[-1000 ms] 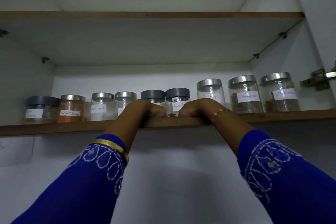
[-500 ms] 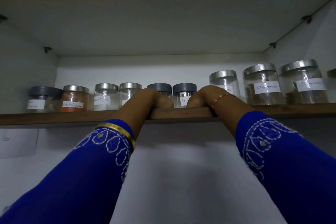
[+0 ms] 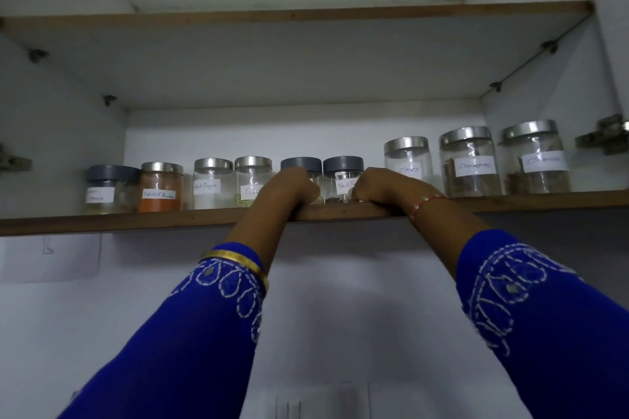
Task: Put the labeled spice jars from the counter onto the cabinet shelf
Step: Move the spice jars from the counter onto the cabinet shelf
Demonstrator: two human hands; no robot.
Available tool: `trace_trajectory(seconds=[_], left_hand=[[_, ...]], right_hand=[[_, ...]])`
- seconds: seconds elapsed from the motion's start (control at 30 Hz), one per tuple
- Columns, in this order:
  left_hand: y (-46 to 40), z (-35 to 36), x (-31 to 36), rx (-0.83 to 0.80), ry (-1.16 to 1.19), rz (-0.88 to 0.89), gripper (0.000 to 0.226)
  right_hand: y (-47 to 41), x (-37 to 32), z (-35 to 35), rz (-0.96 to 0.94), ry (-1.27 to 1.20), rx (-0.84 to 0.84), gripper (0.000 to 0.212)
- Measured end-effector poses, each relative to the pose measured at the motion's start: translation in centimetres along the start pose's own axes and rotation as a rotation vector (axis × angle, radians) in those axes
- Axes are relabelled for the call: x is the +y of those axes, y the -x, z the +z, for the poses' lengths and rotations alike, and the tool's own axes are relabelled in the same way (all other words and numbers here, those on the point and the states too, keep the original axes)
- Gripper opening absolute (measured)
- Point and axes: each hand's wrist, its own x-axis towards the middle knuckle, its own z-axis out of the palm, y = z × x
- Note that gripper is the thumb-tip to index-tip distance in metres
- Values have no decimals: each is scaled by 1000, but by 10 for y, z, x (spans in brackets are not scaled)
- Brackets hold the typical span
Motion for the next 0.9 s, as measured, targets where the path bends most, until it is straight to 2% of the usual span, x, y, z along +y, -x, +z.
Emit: trace_trajectory(seconds=[0.17, 0.3, 0.37, 0.43, 0.57, 0.77, 0.9], left_hand=[[32, -3, -3, 87, 134, 55, 33], [74, 9, 0, 316, -232, 162, 43], [86, 13, 1, 382, -274, 166, 45], [94, 16, 2, 405, -230, 139, 45], [116, 24, 0, 380, -204, 136, 34], [122, 21, 3, 317, -213, 122, 38], [123, 27, -1, 340, -208, 128, 40]], right_hand=[[38, 12, -1, -58, -41, 42, 29], [73, 19, 2, -68, 36, 158, 57], [84, 22, 5, -102, 135, 203, 56], [93, 26, 9, -139, 221, 234, 49], [106, 35, 18, -173, 336, 252, 58], [120, 38, 20, -185, 388, 254, 68], [123, 35, 16, -170, 370, 231, 67]])
